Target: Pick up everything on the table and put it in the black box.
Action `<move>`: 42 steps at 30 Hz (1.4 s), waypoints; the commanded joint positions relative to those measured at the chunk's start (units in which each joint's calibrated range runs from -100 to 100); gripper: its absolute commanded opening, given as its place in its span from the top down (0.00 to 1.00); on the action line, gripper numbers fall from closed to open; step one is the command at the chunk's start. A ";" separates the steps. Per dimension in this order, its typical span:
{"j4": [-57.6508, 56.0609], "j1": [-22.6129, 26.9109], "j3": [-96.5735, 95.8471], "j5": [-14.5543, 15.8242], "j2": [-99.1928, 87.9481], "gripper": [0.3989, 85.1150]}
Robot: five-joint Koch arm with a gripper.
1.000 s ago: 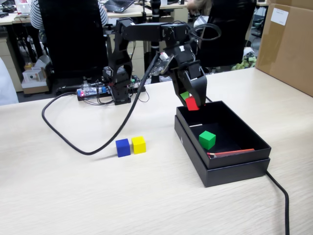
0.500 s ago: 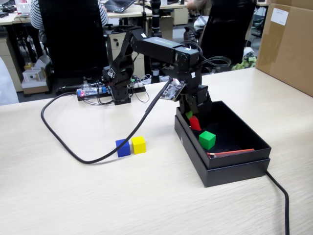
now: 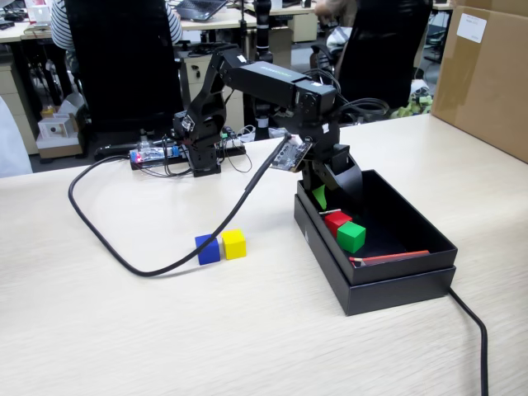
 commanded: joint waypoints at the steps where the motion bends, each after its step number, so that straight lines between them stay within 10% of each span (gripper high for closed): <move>1: -0.28 -1.66 2.42 -0.24 -12.33 0.54; 18: -0.19 -18.27 -22.97 -7.13 -37.69 0.43; 42: 0.15 -20.76 -16.17 -9.33 -6.25 0.45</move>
